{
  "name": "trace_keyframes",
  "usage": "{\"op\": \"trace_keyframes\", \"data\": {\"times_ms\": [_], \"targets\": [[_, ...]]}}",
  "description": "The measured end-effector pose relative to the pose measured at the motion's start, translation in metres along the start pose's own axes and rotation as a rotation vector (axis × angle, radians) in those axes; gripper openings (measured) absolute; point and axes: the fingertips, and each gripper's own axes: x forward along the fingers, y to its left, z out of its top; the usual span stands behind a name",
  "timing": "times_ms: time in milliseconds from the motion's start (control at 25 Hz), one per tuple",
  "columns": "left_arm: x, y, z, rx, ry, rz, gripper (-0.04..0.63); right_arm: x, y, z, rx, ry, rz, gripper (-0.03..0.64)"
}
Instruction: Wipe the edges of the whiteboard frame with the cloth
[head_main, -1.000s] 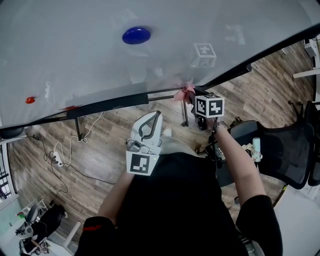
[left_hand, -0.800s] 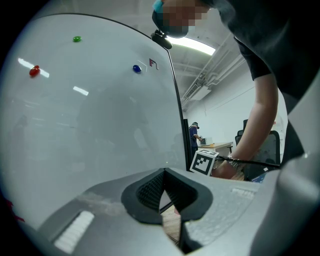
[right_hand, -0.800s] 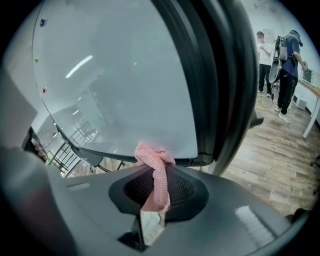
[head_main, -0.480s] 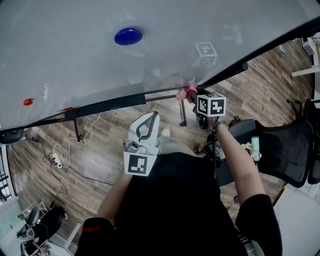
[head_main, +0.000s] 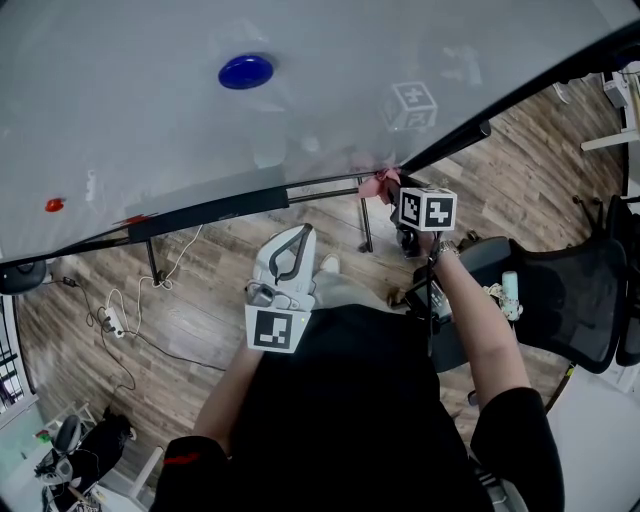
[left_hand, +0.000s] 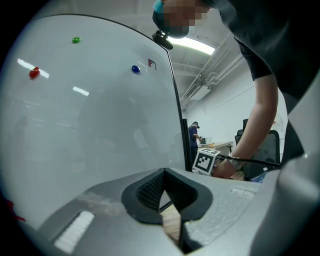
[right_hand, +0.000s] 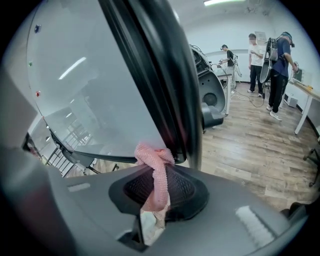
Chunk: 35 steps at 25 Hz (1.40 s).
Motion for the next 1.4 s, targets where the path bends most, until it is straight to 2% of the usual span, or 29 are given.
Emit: {"op": "trace_keyframes", "data": {"times_ms": [80, 400, 480, 560, 800, 1000, 1240, 1400], "targets": [[-0.002, 0.002, -0.003, -0.026, 0.01, 0.007, 0.0, 0.0, -0.001, 0.0, 0.006, -0.003, -0.004, 0.063], [-0.006, 0.006, 0.003, 0.027, -0.027, 0.008, 0.0, -0.004, -0.009, 0.0, 0.04, -0.015, -0.024, 0.06], [-0.009, 0.006, -0.001, 0.005, -0.012, 0.018, 0.0, -0.008, -0.009, 0.0, 0.05, -0.026, -0.024, 0.057], [-0.012, 0.006, -0.004, -0.013, 0.008, 0.027, 0.0, -0.013, -0.007, 0.0, 0.059, -0.039, -0.017, 0.055], [-0.019, 0.012, -0.001, -0.01, -0.006, 0.034, 0.0, -0.032, 0.012, 0.01, 0.075, -0.114, 0.014, 0.054], [-0.031, 0.026, 0.002, -0.103, 0.001, 0.046, 0.0, -0.048, 0.052, 0.018, 0.036, -0.163, 0.037, 0.054], [-0.059, 0.054, 0.029, -0.124, -0.039, 0.077, 0.0, -0.068, 0.121, 0.021, -0.024, -0.234, 0.091, 0.052], [-0.087, 0.091, 0.032, -0.136, -0.035, 0.119, 0.0, -0.078, 0.185, 0.032, -0.069, -0.31, 0.131, 0.052]]}}
